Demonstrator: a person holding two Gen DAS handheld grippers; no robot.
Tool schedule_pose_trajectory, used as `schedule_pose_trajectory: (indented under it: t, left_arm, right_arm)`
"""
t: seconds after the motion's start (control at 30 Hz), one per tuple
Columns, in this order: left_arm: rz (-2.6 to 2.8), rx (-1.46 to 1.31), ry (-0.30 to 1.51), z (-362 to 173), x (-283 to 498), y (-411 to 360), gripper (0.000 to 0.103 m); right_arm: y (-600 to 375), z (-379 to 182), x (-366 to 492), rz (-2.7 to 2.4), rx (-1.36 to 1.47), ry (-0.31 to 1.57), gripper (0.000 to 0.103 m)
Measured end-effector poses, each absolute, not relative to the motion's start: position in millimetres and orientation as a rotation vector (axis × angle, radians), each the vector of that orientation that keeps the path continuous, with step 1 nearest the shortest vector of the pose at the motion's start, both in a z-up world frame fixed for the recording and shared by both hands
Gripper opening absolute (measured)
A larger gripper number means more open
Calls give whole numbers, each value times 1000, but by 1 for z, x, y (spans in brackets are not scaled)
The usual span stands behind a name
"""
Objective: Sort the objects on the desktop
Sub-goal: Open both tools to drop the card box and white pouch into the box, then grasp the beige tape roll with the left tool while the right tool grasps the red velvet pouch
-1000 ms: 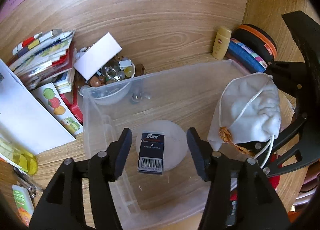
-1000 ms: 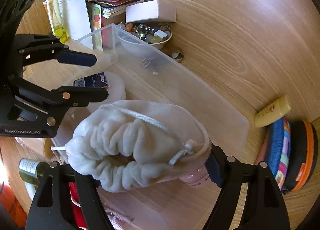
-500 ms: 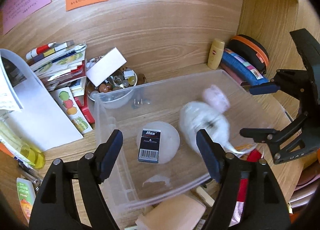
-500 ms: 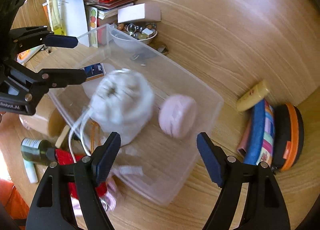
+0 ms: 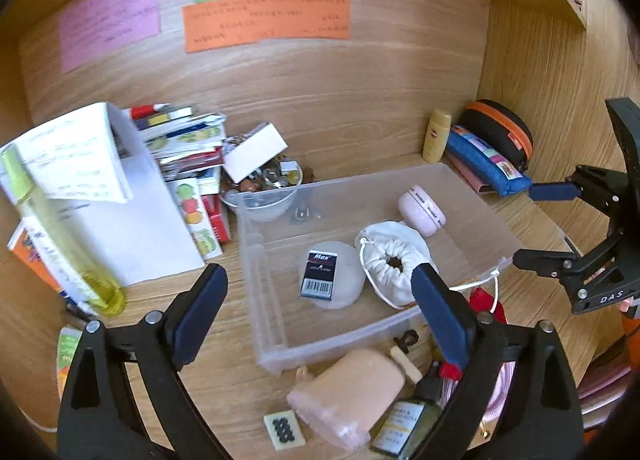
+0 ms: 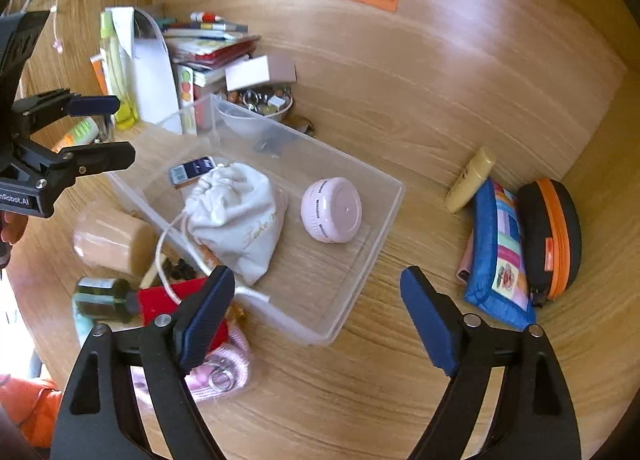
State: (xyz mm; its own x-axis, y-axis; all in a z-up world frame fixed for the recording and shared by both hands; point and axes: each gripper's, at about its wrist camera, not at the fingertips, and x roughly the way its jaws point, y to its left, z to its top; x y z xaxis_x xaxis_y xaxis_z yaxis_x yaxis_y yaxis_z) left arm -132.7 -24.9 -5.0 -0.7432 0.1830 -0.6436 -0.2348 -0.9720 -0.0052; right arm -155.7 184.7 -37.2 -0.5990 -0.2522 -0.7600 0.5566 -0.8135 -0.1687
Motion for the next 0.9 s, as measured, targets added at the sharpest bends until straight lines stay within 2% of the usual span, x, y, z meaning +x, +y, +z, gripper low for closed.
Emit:
schedule_pose_trajectory:
  t: [0.33, 0.9]
  left_arm:
    - [2744, -1053, 36, -24, -100, -39, 96]
    - [2569, -1285, -145, -86, -98, -33, 96]
  right_arm:
    - [191, -54, -117, -2373, 1024, 447, 85]
    - [162, -99, -98, -2226, 1082, 469, 85]
